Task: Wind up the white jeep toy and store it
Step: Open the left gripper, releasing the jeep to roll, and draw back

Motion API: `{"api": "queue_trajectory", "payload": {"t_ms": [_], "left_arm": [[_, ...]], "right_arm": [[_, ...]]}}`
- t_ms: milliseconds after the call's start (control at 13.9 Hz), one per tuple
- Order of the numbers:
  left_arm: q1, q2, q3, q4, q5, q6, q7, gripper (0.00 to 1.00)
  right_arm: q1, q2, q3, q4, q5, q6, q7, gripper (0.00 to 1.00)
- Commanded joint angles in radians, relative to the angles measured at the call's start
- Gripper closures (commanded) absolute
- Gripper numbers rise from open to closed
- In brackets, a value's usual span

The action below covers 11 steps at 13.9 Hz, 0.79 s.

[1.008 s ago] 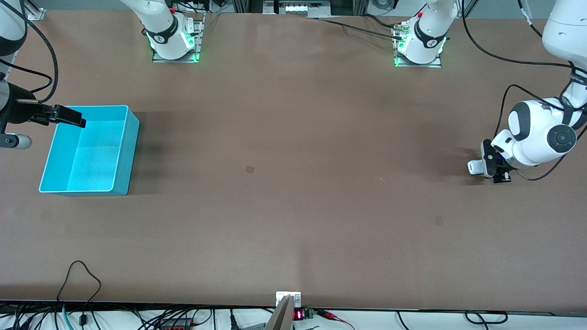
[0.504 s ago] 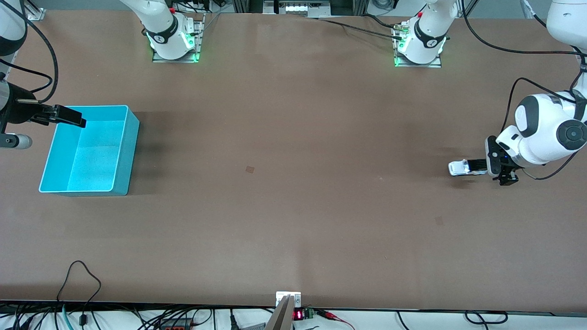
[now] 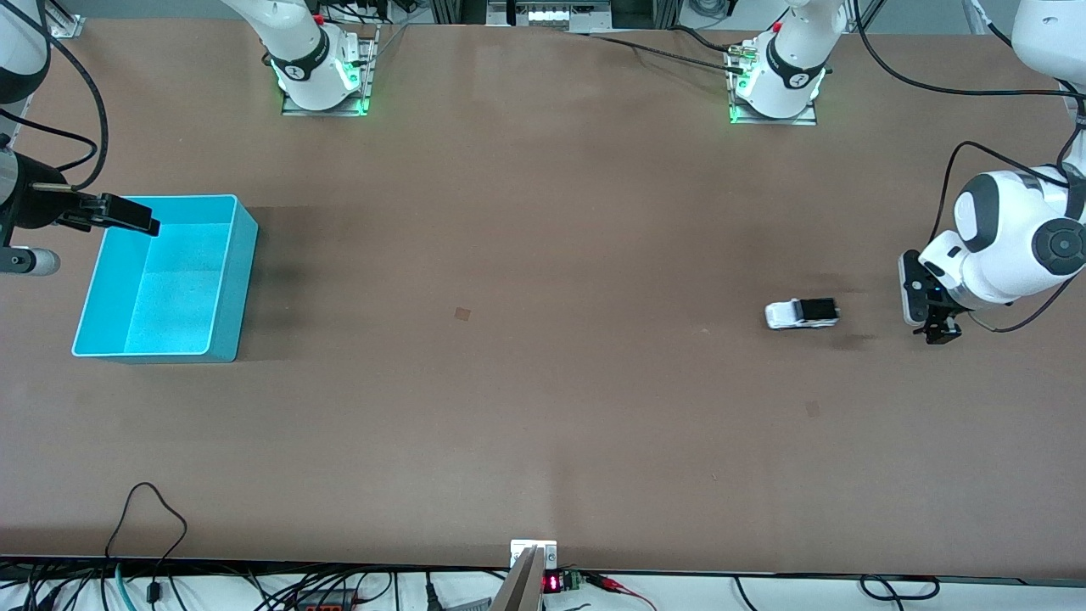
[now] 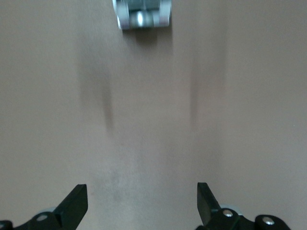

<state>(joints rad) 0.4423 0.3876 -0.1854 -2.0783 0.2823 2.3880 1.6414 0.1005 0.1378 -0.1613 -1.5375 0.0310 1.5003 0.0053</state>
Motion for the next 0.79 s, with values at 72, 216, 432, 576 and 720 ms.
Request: {"api": "queue_trajectory", "payload": {"t_ms": [72, 216, 432, 576, 720], "left_arm": [[0.007, -0.021, -0.031, -0.009, -0.003, -0.018, 0.012, 0.00], [0.006, -0.022, -0.049, -0.009, -0.003, -0.018, 0.011, 0.00], [-0.014, -0.039, -0.068, -0.008, -0.006, -0.016, 0.002, 0.00], [-0.049, -0.044, -0.066, 0.013, -0.087, -0.018, -0.009, 0.00], [-0.103, -0.049, -0.068, 0.021, -0.121, -0.018, -0.018, 0.00]], "right_arm": [[0.001, -0.017, 0.003, -0.013, 0.010, -0.014, 0.015, 0.00], [0.001, -0.017, 0.003, -0.013, 0.010, -0.014, 0.013, 0.00], [-0.001, -0.015, 0.003, -0.015, 0.010, -0.014, 0.004, 0.00], [-0.004, -0.015, 0.003, -0.013, 0.010, -0.014, 0.001, 0.00], [-0.004, -0.015, 0.003, -0.013, 0.010, -0.014, -0.001, 0.00]]}}
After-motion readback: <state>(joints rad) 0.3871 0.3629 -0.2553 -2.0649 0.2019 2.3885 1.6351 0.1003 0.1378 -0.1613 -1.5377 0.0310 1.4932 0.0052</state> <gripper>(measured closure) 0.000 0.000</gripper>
